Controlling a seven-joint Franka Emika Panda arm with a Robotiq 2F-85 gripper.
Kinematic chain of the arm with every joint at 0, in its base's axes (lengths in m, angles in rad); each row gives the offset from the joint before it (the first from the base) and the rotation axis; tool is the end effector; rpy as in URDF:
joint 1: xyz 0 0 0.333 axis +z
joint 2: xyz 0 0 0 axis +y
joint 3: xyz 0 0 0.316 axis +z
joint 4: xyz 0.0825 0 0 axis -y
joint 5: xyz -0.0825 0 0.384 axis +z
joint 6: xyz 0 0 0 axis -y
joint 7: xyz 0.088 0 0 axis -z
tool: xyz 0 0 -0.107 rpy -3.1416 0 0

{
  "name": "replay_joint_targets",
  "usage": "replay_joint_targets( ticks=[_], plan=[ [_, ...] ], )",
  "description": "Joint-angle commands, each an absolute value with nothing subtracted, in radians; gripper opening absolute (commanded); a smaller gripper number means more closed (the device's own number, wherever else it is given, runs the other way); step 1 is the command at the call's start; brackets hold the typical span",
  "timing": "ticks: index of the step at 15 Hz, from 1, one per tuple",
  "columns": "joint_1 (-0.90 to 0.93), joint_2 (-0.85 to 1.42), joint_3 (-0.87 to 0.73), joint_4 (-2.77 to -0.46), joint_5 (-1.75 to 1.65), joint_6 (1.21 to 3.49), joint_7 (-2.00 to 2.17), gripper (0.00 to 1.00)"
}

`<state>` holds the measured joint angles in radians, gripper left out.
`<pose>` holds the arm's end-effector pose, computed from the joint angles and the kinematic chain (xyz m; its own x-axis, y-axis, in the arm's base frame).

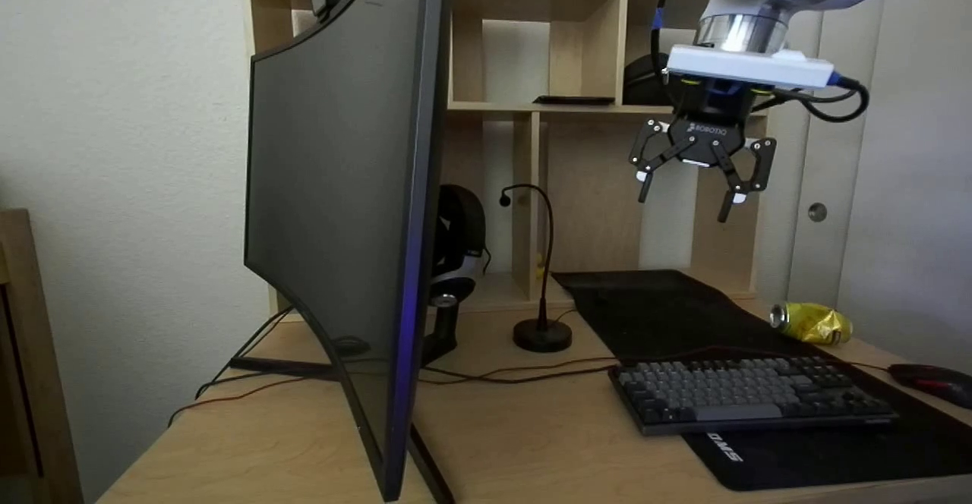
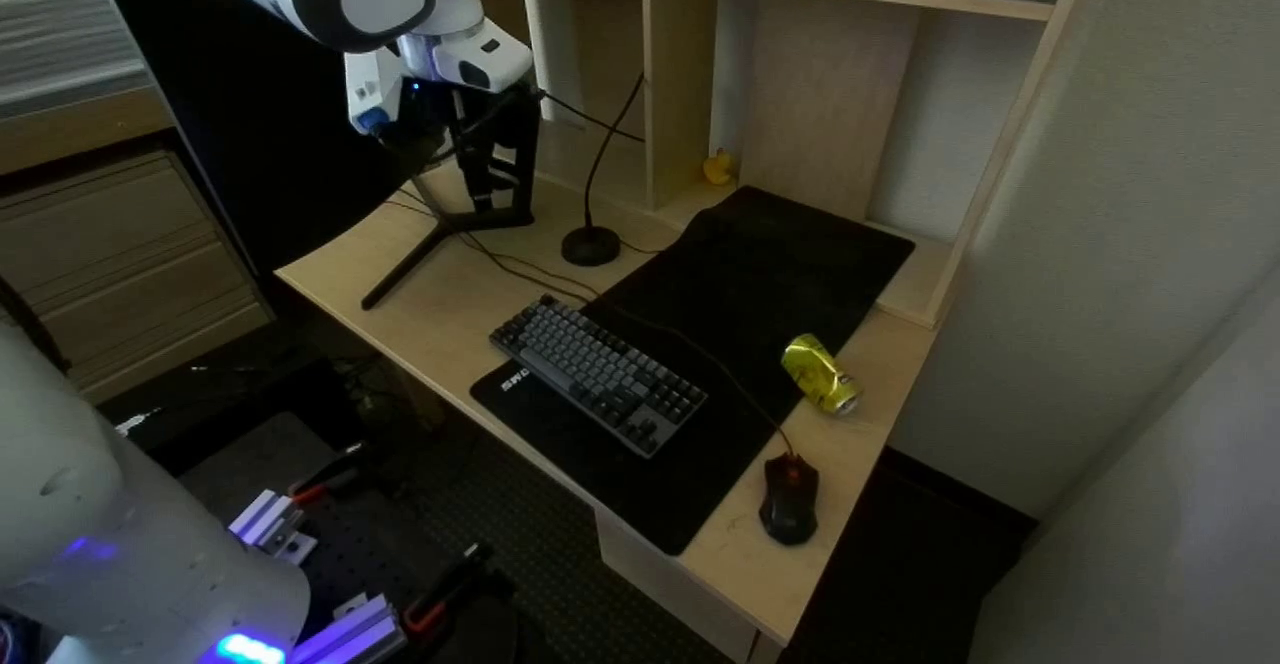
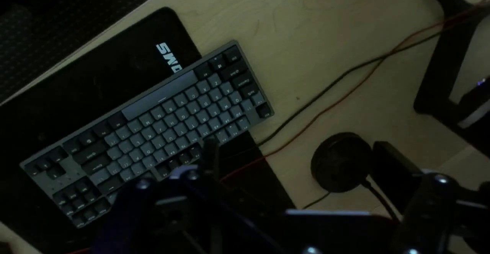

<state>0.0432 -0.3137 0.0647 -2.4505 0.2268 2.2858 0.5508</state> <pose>0.4494 0.0544 0.4301 0.8341 -0.5510 0.0273 -0.5332 -0.8178 -0.2165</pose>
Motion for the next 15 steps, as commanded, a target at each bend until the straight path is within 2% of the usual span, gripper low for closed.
replay_joint_targets(
  ticks=[1,4,9,13,14,15],
  plan=[
    [0.02,-0.319,0.087,-2.421,0.213,2.265,0.618,1.0],
    [0.009,-0.352,0.1,-2.364,0.193,2.211,0.712,1.0],
    [-0.091,-0.12,0.103,-2.302,-0.001,2.394,0.995,1.0],
    [-0.172,0.0,-0.051,-2.282,-0.032,2.477,1.03,1.0],
    [-0.128,-0.076,-0.028,-2.338,-0.027,2.465,1.008,1.0],
    [-0.144,-0.046,-0.061,-2.324,-0.026,2.473,1.007,1.0]
  ],
)
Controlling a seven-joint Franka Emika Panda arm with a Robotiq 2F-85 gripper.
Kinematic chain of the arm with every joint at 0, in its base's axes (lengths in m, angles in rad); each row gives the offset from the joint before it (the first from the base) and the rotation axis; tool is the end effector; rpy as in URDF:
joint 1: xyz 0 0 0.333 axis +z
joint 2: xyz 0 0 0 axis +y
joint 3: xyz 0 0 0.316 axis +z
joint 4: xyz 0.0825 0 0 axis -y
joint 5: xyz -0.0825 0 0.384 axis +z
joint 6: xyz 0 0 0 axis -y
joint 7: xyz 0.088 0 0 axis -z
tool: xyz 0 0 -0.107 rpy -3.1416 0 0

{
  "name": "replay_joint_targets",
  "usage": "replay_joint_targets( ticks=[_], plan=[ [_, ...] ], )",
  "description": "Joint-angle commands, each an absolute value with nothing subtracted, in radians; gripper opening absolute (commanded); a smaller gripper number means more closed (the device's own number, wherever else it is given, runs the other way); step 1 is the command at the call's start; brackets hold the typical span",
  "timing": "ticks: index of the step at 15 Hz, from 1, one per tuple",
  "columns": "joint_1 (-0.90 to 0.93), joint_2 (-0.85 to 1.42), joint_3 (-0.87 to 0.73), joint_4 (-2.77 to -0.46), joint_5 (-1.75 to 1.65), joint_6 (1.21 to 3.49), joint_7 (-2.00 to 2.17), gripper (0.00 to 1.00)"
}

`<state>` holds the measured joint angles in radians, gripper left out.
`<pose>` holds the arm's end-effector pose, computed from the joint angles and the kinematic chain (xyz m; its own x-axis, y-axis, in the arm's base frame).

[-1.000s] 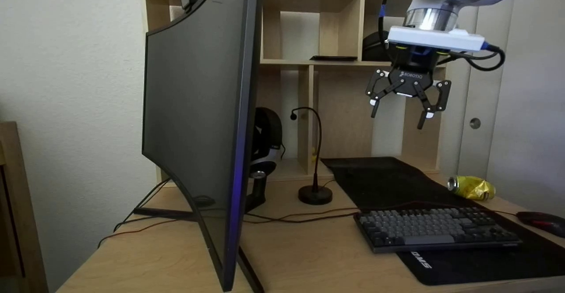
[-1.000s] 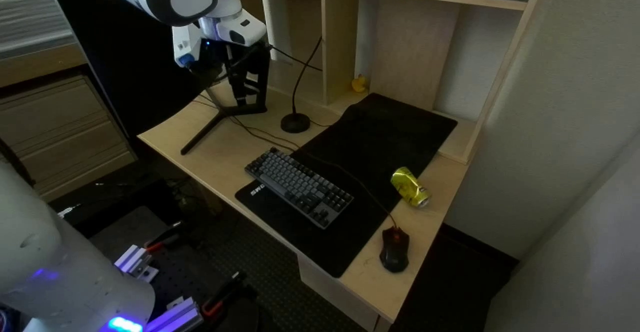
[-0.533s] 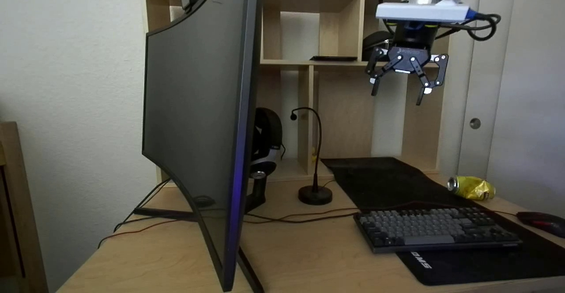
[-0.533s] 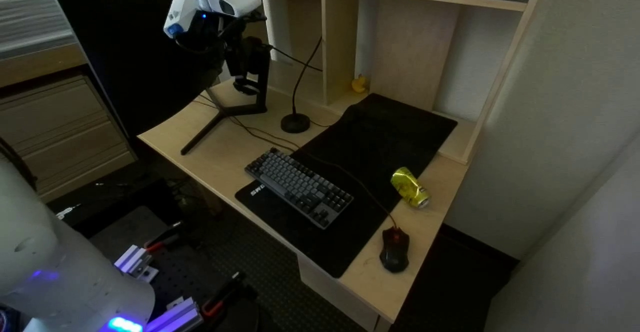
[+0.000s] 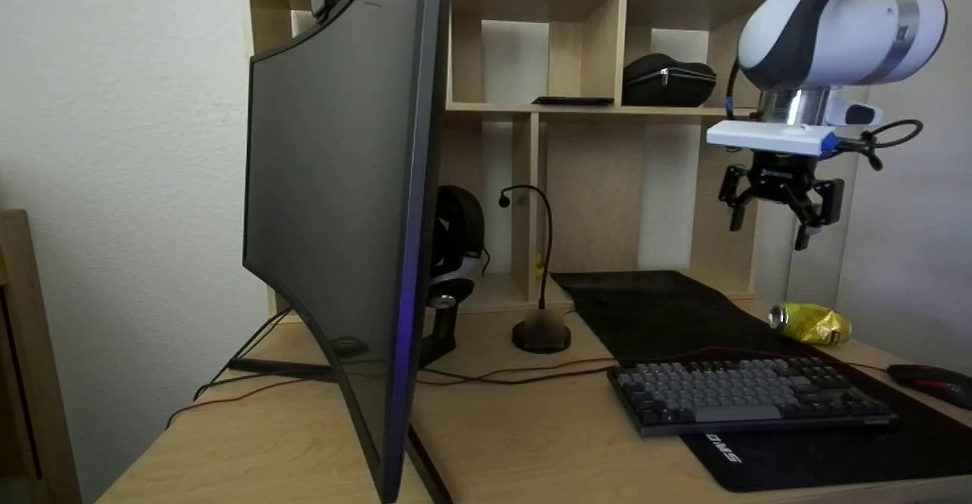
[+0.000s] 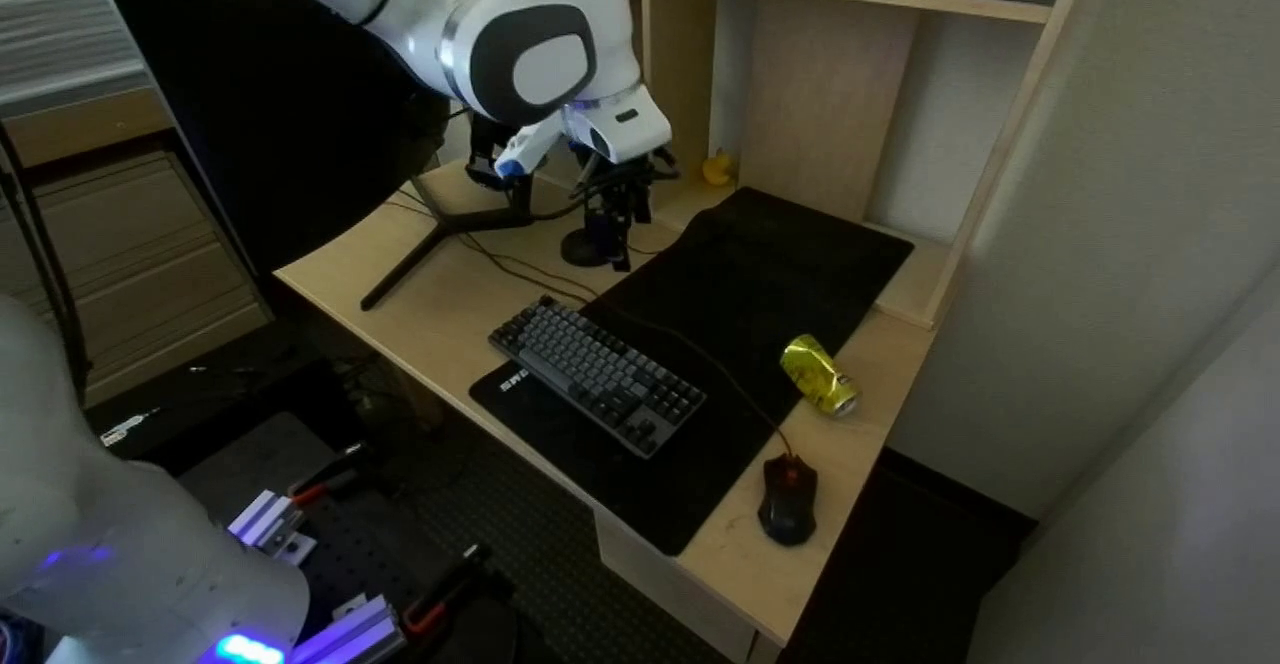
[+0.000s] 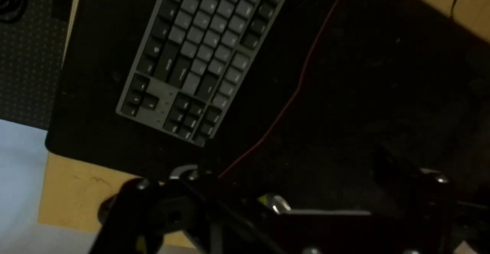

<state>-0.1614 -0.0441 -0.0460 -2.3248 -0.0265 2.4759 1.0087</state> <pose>0.5094 -0.1072 0.3767 0.3540 -0.9277 0.1185 -0.9164 -0.3693 -0.1543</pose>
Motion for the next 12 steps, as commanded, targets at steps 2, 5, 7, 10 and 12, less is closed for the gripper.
replay_joint_targets(
  ticks=[2,5,7,10,12],
  plan=[
    [-0.156,-0.011,-0.085,-2.298,-0.026,2.474,1.007,1.0],
    [-0.161,0.155,-0.104,-2.188,-0.148,2.49,1.205,1.0],
    [-0.159,0.265,-0.146,-2.107,-0.164,2.529,1.302,1.0],
    [-0.162,0.428,-0.224,-1.993,-0.116,2.545,1.391,1.0],
    [-0.164,0.535,-0.249,-1.889,-0.06,2.476,1.438,1.0]
  ],
)
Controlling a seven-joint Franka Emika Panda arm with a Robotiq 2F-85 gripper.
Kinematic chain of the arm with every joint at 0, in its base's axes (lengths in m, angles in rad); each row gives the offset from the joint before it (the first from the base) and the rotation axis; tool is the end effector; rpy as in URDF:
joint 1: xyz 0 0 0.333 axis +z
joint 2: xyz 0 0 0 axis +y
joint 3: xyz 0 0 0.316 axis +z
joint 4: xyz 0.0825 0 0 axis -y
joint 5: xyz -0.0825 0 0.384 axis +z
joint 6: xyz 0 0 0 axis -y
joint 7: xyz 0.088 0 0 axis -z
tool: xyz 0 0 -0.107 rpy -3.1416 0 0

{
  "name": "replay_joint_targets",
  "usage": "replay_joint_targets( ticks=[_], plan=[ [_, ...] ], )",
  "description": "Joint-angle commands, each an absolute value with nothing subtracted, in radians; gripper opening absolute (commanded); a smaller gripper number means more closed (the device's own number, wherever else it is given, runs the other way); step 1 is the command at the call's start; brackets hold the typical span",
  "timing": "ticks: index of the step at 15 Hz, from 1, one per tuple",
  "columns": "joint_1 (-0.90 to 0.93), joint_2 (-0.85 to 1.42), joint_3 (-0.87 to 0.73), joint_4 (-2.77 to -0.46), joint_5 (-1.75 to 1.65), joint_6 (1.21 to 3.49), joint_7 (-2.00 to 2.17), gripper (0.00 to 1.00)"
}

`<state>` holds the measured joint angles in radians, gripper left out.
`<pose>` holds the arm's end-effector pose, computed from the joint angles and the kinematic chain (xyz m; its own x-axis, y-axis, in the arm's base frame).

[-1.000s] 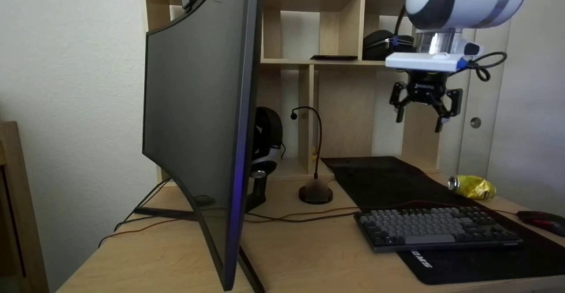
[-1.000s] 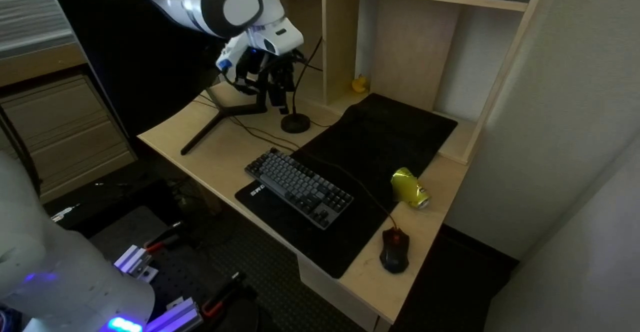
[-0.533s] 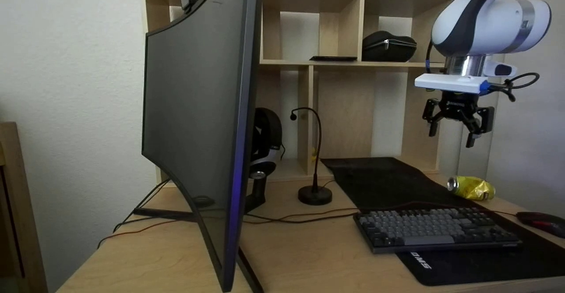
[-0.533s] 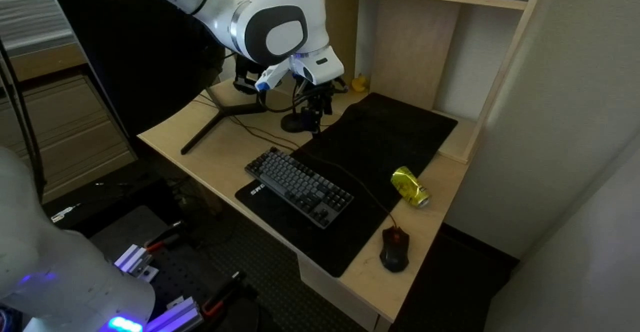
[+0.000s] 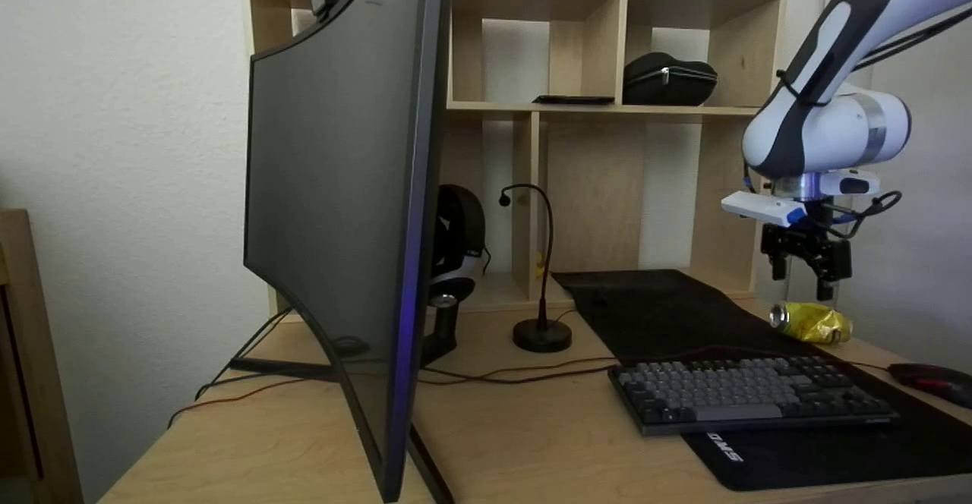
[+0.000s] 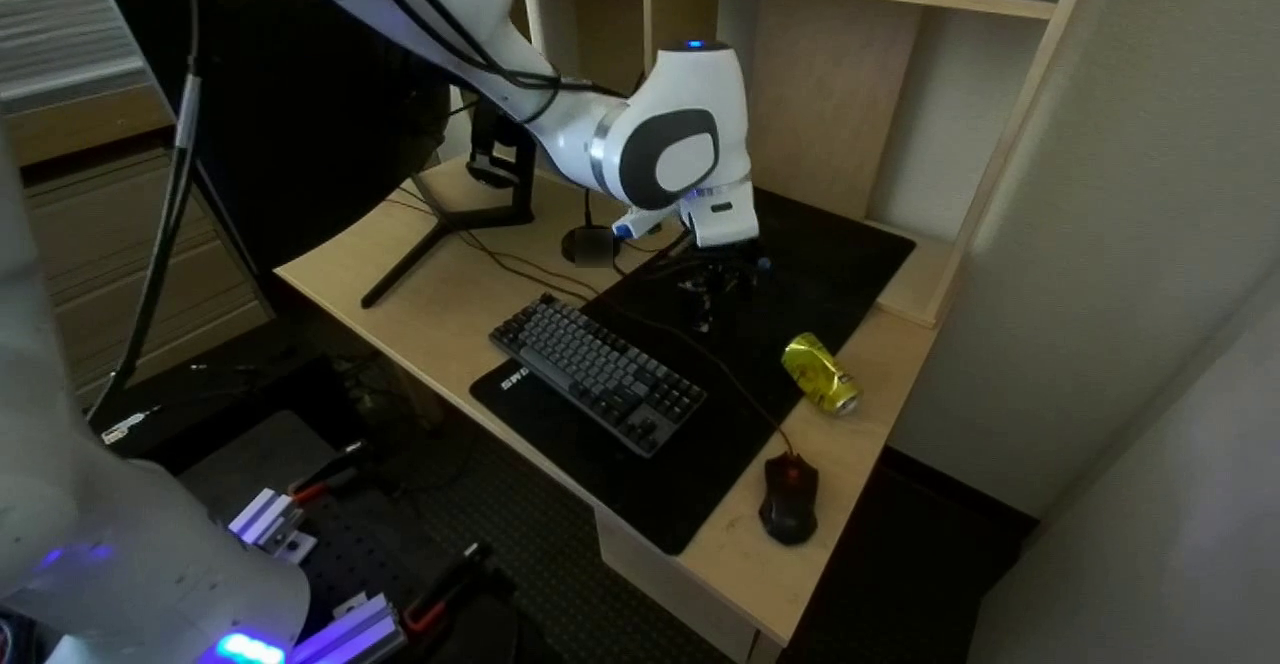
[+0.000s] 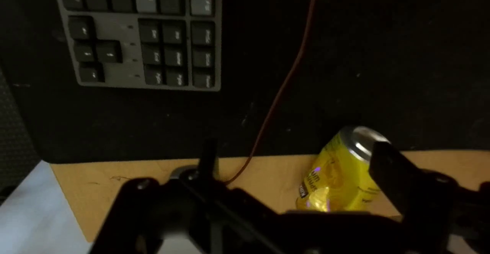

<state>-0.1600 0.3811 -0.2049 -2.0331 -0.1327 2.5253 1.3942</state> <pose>0.5725 -0.2129 0.2715 -0.0711 -0.9812 0.1793 -0.9955 0.0586 -0.0744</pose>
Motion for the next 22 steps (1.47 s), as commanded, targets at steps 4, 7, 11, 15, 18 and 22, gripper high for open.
replay_joint_targets(
  ticks=[4,7,11,15,18,22],
  plan=[
    [-0.148,0.541,-0.274,-1.911,-0.052,2.513,1.409,1.0],
    [-0.143,0.543,-0.255,-1.936,-0.049,2.504,1.374,1.0],
    [-0.158,0.538,-0.209,-2.001,0.015,2.461,1.234,1.0],
    [-0.131,0.557,-0.237,-1.987,0.024,2.44,1.256,1.0],
    [-0.126,0.571,-0.239,-1.98,0.03,2.47,1.275,1.0],
    [-0.124,0.604,-0.238,-1.959,0.083,2.538,1.324,1.0]
  ],
)
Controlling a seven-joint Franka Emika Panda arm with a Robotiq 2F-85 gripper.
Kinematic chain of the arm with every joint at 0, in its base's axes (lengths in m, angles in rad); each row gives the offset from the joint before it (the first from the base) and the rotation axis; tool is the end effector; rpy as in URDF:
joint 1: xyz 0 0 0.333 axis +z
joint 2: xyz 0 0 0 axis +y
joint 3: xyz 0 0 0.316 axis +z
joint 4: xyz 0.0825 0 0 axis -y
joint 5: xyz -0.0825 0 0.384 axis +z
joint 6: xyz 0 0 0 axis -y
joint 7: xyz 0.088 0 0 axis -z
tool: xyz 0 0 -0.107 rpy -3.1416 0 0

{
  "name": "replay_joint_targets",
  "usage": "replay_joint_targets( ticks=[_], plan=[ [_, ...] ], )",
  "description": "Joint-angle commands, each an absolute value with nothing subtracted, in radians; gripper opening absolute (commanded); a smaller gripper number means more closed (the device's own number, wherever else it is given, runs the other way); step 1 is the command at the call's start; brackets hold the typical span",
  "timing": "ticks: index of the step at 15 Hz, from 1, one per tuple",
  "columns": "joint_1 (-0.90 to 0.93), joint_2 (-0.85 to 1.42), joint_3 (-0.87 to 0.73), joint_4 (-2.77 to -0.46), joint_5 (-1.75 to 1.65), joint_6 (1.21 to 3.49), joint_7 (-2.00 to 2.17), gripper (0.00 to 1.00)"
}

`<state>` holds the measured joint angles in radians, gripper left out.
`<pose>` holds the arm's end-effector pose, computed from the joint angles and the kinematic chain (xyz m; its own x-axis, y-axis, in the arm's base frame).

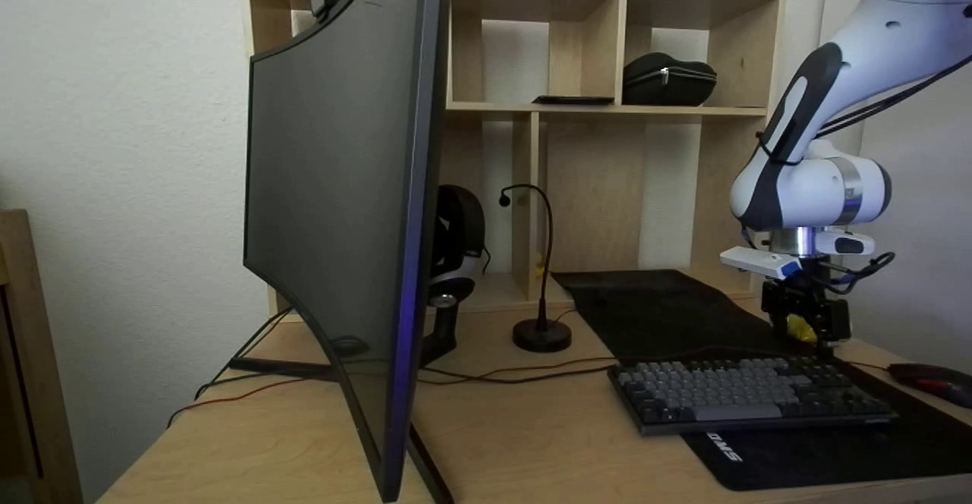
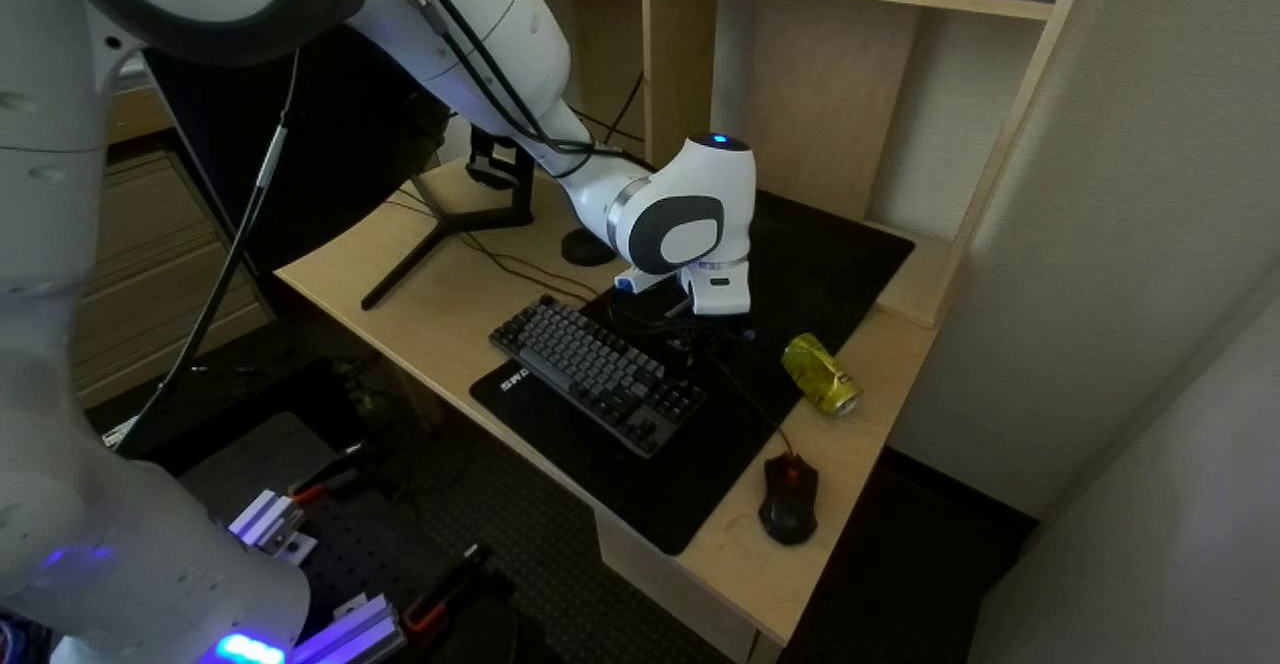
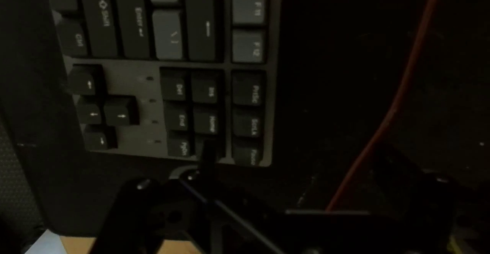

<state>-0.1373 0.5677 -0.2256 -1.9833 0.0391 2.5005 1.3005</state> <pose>0.5676 -0.2134 0.1789 -0.0892 -0.9924 0.0852 -0.9937 0.0945 0.0602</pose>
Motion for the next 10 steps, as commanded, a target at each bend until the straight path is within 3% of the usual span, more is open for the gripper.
replay_joint_targets(
  ticks=[1,10],
  plan=[
    [-0.12,0.577,-0.243,-1.977,0.067,2.51,1.301,1.0],
    [-0.109,0.595,-0.249,-1.979,0.091,2.593,1.335,1.0]
  ],
)
